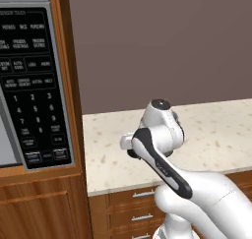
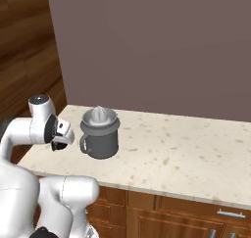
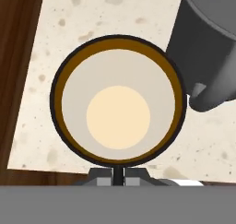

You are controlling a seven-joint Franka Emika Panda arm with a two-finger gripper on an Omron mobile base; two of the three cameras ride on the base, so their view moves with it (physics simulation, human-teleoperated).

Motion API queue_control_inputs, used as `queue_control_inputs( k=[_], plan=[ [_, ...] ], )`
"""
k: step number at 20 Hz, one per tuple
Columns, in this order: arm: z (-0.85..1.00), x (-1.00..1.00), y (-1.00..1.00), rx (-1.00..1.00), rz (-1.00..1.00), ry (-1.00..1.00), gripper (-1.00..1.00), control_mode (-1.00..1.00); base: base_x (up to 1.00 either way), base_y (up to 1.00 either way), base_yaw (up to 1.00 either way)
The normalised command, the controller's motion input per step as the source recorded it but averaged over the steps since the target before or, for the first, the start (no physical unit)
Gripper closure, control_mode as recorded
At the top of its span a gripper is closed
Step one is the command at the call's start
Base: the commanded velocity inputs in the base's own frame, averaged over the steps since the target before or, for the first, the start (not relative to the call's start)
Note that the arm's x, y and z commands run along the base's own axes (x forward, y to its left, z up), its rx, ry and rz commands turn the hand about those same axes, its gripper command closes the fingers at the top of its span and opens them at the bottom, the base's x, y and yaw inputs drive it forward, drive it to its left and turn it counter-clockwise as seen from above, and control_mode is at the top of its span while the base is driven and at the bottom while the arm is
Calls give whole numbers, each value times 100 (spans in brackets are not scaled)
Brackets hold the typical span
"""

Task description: Pick the mug from the counter and place it inside the microwave. Then close the microwave.

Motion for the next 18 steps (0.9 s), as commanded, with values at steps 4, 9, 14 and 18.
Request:
queue_control_inputs(
  k=[4,9,14,18],
  plan=[
    [69,-18,-61,0,14,0,100,-100,0,0,0],
    [60,-40,-58,0,12,0,100,-100,0,0,0],
    [37,-37,-56,-3,3,0,100,-100,0,0,0],
    [18,-4,-46,-11,-1,0,100,-100,0,0,0]
  ],
)
